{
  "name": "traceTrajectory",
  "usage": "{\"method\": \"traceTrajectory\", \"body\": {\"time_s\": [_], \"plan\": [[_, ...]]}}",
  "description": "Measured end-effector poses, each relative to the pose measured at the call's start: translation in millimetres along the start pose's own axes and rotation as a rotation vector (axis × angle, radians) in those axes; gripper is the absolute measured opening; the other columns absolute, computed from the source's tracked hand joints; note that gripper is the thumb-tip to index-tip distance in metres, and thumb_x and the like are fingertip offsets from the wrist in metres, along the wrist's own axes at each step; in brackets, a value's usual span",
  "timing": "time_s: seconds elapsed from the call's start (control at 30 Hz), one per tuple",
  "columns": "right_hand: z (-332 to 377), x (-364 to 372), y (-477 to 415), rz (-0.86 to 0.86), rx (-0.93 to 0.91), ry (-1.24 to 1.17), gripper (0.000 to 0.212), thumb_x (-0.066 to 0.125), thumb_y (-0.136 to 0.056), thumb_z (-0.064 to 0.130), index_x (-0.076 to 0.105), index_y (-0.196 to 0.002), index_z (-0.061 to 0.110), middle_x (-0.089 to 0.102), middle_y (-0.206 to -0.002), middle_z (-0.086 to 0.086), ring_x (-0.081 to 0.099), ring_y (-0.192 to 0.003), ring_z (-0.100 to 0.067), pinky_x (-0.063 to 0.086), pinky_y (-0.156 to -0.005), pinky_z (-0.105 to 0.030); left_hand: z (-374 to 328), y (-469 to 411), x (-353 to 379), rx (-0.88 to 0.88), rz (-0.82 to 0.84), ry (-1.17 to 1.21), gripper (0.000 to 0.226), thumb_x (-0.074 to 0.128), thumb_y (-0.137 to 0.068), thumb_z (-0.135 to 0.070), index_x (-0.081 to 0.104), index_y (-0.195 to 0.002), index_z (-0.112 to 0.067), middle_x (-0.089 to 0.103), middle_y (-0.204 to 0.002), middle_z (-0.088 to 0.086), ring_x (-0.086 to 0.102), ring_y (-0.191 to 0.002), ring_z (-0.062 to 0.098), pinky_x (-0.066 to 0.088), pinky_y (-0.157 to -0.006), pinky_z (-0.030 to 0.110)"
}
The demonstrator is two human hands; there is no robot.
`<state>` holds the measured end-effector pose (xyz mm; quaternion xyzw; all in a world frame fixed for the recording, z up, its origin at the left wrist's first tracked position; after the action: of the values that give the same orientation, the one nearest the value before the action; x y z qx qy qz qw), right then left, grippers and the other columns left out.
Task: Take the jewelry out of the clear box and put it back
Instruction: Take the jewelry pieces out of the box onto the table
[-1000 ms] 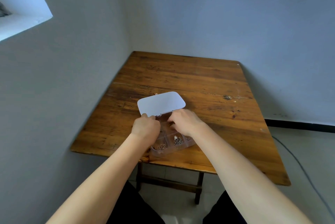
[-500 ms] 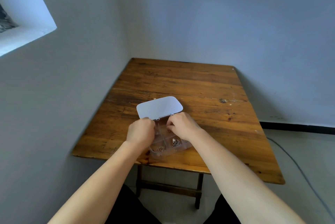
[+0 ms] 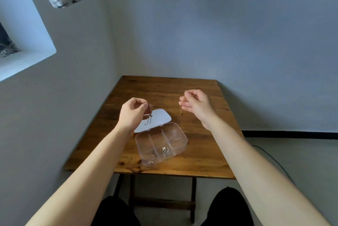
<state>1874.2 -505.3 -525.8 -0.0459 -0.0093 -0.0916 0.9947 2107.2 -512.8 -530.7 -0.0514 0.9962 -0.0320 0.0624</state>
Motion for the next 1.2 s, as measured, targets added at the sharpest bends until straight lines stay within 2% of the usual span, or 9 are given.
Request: {"method": "traceTrajectory", "body": {"time_s": [0.2,0.3,0.43,0.63,0.77,0.87,0.93,1.07,1.2], "plan": [[17,-67,16,-0.125,-0.008,-0.053,0.010,0.058,-0.101,0.024,0.059,-0.108,0.016,0.074,-0.100,-0.010,0.076,-0.087,-0.019,0.060,-0.073,-0.027,-19,7,65,-0.016,0.132,0.135,0.009,0.057,-0.097,-0.010,0.065,-0.097,-0.005,0.075,-0.093,0.015,0.073,-0.081,0.025,0.061,-0.074,0.037],[11,-98,25,-0.155,0.030,-0.036,0.009,0.058,-0.101,0.025,0.059,-0.106,0.017,0.074,-0.100,-0.010,0.076,-0.086,-0.019,0.061,-0.074,-0.028,-17,17,109,-0.074,0.228,0.195,0.008,0.056,-0.097,-0.008,0.063,-0.096,-0.004,0.074,-0.090,0.018,0.071,-0.074,0.028,0.061,-0.069,0.043],[-8,-131,36,-0.192,0.097,0.001,0.009,0.058,-0.102,0.024,0.060,-0.106,0.017,0.074,-0.101,-0.010,0.076,-0.086,-0.017,0.060,-0.073,-0.026,1,31,165,-0.159,0.321,0.227,0.006,0.056,-0.096,-0.006,0.062,-0.096,-0.004,0.072,-0.093,0.021,0.070,-0.076,0.029,0.061,-0.071,0.040],[-62,-160,59,-0.241,0.246,0.100,0.017,0.061,-0.100,0.025,0.062,-0.113,0.015,0.075,-0.098,-0.006,0.076,-0.082,-0.013,0.060,-0.068,-0.022,56,55,214,-0.356,0.443,0.183,0.005,0.058,-0.094,-0.010,0.062,-0.096,-0.007,0.075,-0.086,0.012,0.072,-0.074,0.027,0.060,-0.065,0.036],[-96,-163,68,-0.225,0.350,0.312,0.023,0.060,-0.098,0.022,0.066,-0.118,0.011,0.073,-0.101,-0.004,0.074,-0.089,-0.018,0.062,-0.083,-0.036,84,62,212,-0.428,0.417,-0.009,0.009,0.059,-0.092,-0.008,0.063,-0.099,-0.005,0.074,-0.087,0.014,0.069,-0.072,0.025,0.061,-0.069,0.039],[-110,-164,73,-0.164,0.400,0.489,0.026,0.059,-0.098,0.021,0.069,-0.120,0.013,0.068,-0.119,-0.004,0.067,-0.108,-0.021,0.055,-0.098,-0.044,89,61,203,-0.405,0.415,-0.153,0.013,0.062,-0.091,-0.015,0.065,-0.103,-0.012,0.070,-0.092,0.010,0.065,-0.080,0.020,0.057,-0.060,0.028],[-108,-164,73,-0.148,0.416,0.544,0.028,0.058,-0.098,0.020,0.069,-0.122,0.014,0.067,-0.126,-0.005,0.063,-0.115,-0.023,0.052,-0.101,-0.045,85,58,197,-0.349,0.432,-0.199,0.015,0.059,-0.092,-0.015,0.066,-0.105,-0.013,0.068,-0.094,0.010,0.063,-0.083,0.020,0.057,-0.063,0.029],[-92,-159,65,-0.145,0.362,0.655,0.027,0.058,-0.098,0.022,0.071,-0.120,0.016,0.067,-0.127,-0.002,0.062,-0.117,-0.021,0.050,-0.103,-0.043,61,49,176,-0.212,0.426,-0.211,0.018,0.059,-0.094,-0.012,0.066,-0.110,-0.007,0.069,-0.100,0.011,0.065,-0.088,0.023,0.057,-0.073,0.036],[-73,-145,57,-0.142,0.269,0.714,0.026,0.057,-0.098,0.029,0.071,-0.120,0.024,0.069,-0.125,0.004,0.064,-0.113,-0.017,0.051,-0.100,-0.038,35,37,143,-0.075,0.389,-0.176,0.013,0.058,-0.097,-0.014,0.067,-0.106,-0.014,0.072,-0.104,0.008,0.069,-0.096,0.021,0.058,-0.079,0.038]]}}
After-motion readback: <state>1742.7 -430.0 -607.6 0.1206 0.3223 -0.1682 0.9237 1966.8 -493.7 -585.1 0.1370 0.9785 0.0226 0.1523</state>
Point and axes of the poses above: each hand's wrist, its own y-axis away from the middle knuckle, its own x-axis out of the palm, z = x × y, the point moved 2 cm from there along -y, towards the middle knuckle
